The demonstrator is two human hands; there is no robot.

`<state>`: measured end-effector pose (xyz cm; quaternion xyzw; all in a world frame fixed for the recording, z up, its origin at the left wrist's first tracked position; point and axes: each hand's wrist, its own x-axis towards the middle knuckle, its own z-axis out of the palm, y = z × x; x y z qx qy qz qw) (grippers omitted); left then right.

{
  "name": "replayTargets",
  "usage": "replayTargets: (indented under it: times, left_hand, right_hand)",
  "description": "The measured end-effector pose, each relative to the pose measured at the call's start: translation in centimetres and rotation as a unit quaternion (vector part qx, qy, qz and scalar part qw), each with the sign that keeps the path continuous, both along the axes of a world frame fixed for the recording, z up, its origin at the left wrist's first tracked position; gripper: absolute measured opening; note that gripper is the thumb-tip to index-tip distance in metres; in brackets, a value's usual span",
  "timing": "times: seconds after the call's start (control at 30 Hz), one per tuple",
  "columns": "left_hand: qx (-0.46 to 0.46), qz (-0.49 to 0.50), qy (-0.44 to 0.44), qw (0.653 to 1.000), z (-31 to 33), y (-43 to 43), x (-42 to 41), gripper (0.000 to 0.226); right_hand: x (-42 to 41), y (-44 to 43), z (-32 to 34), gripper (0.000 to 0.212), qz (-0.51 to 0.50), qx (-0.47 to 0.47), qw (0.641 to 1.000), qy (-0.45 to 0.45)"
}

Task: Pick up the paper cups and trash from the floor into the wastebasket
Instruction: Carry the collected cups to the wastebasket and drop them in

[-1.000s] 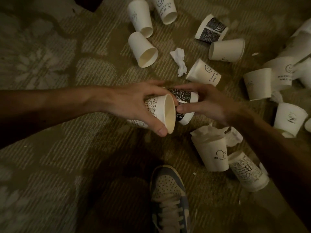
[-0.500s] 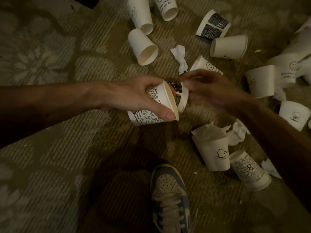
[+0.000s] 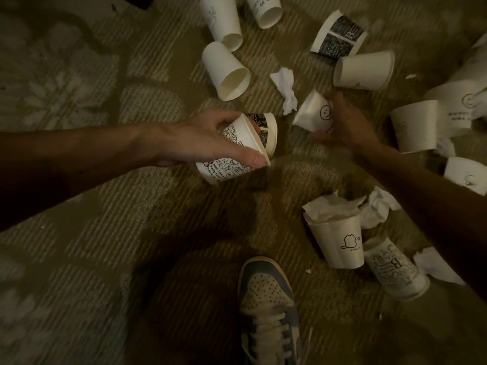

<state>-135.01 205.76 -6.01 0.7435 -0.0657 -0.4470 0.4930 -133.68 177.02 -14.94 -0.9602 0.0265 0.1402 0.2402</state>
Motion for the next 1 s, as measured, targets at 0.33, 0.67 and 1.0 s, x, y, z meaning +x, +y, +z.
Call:
replayTargets:
  times: [0.33,0.67,1.0]
  left_hand:
    - [0.016,0.028,-0.064,0.997,4.3,5.8,-1.0,0.078]
    - [0.04,0.176,-0.183,0.966,13.2,21.0,-8.1,0.056]
    - [0.115,0.361,-0.328,0.865,22.5,41.2,-16.8,0.06]
  right_hand:
    - [-4.9,5.9,5.0,0.077,-0.154,0.35,0.917,0.111]
    - [-2.4,26.3,13.2,0.021,-0.052,0.534,0.839,0.09]
    - [-3.7,51.3,22.5,0.045,0.222,0.499,0.838,0.011]
